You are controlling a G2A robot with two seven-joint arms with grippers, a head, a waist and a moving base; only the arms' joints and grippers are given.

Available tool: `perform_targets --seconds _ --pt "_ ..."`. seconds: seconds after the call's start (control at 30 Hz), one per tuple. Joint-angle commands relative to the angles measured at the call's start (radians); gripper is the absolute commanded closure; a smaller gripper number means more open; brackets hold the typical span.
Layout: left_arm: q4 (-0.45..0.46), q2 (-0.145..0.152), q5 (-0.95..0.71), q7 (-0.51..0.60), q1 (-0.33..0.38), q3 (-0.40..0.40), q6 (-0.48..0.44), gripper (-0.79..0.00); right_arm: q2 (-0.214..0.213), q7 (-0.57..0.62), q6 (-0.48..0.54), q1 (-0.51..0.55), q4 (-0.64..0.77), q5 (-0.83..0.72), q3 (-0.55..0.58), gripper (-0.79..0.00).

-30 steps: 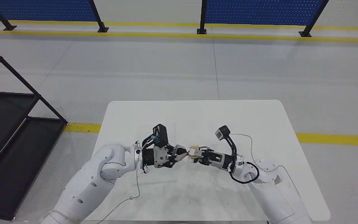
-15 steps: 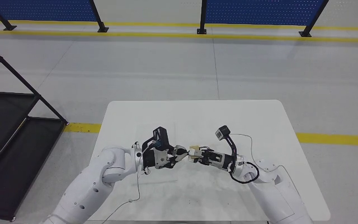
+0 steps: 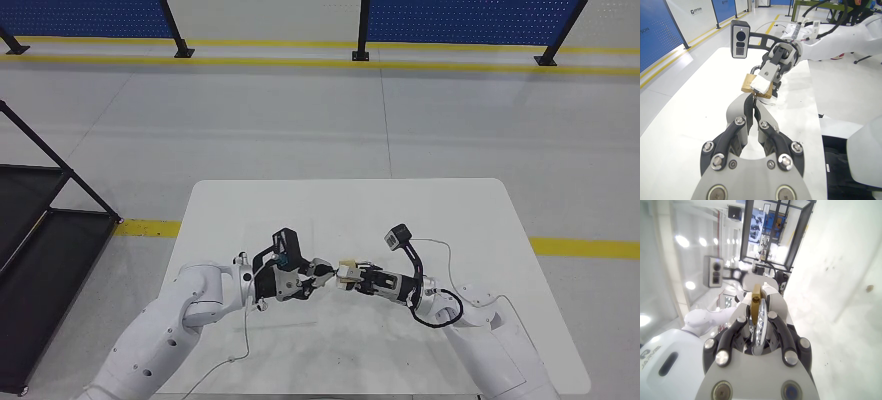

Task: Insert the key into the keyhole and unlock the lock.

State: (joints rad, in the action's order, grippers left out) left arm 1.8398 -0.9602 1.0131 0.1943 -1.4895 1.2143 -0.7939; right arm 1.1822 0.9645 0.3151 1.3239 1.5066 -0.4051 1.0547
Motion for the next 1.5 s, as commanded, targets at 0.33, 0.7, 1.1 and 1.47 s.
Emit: perform_targets --seconds 0.33,0.7,1.1,1.47 --pt "0.013 0.003 0.024 -0.017 -0.012 0.014 -0.009 0.000 0.000 0.000 0.000 0.000 0.000 0.000 0.000 0.000" --pt "0.019 0.002 0.072 -0.026 -0.009 0.002 -0.003 0.000 0.000 0.000 0.000 0.000 0.000 0.000 0.000 0.000" --pt "0.026 0.002 0.158 -0.071 -0.013 0.000 0.019 0.000 0.000 0.000 0.000 0.000 0.000 0.000 0.000 0.000" --pt "0.048 0.004 0.240 -0.115 -0.036 0.004 0.033 0.000 0.000 0.000 0.000 0.000 0.000 0.000 0.000 0.000"
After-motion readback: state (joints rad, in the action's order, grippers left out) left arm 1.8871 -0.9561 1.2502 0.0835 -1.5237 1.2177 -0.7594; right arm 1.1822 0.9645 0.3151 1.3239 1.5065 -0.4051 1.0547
